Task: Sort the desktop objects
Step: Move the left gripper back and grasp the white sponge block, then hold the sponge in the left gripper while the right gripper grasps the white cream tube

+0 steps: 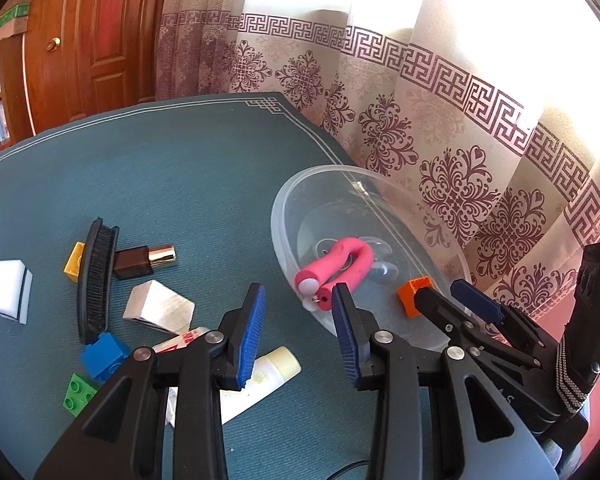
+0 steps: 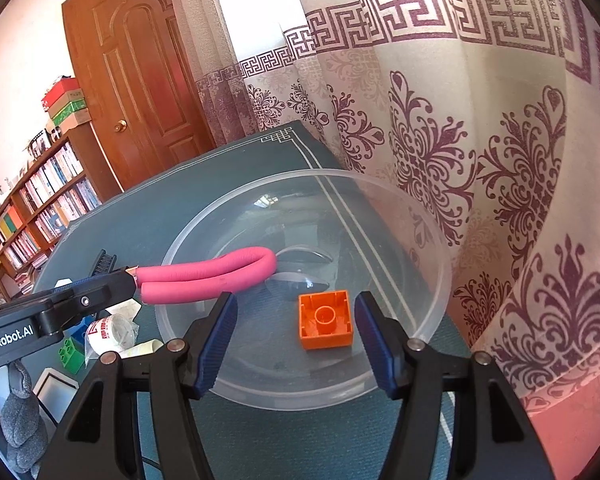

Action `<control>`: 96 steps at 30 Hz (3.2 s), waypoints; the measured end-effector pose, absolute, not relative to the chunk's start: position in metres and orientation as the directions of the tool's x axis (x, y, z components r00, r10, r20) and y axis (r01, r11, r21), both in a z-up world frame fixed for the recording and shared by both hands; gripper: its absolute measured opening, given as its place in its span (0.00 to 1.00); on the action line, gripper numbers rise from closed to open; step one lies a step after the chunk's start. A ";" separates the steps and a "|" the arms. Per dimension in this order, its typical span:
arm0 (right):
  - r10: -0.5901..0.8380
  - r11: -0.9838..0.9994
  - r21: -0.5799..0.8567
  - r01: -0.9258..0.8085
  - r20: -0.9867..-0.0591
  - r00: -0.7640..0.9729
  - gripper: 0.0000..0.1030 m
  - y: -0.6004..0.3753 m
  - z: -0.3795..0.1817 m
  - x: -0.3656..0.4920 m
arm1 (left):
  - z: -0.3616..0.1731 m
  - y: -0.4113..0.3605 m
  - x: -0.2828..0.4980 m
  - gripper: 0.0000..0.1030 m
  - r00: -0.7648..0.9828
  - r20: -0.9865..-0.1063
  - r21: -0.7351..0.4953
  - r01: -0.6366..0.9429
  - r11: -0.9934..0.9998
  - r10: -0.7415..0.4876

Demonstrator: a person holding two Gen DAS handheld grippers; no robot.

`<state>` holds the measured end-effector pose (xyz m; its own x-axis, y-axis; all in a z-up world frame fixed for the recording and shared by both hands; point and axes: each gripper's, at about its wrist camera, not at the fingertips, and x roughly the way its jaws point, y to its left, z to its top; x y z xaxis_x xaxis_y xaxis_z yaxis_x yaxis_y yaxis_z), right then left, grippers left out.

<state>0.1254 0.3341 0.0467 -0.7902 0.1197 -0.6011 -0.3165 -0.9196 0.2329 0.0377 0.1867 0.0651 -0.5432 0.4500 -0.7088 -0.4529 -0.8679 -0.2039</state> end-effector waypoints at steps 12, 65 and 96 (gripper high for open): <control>0.103 -0.929 0.228 -0.292 -0.599 -0.794 0.65 0.319 0.047 0.129 | 0.055 0.146 0.044 0.36 -0.552 -0.729 -0.195 -0.400 -0.896 0.405; -0.158 -0.935 0.341 -0.097 -0.646 -0.746 0.69 0.222 0.030 0.126 | 0.015 0.050 0.106 0.67 -0.441 -0.794 -0.143 -0.531 -0.835 0.417; -0.257 -0.965 0.213 0.150 -0.674 -0.693 0.69 0.189 0.032 0.060 | 0.001 0.051 0.115 0.67 -0.420 -0.787 -0.084 -0.652 -0.754 0.451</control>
<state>0.0599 0.1892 0.0324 -0.6926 -0.2565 -0.6742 0.1497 -0.9654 0.2135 0.1150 0.0507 0.0011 -0.4201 0.4515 -0.7872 -0.6519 -0.7536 -0.0843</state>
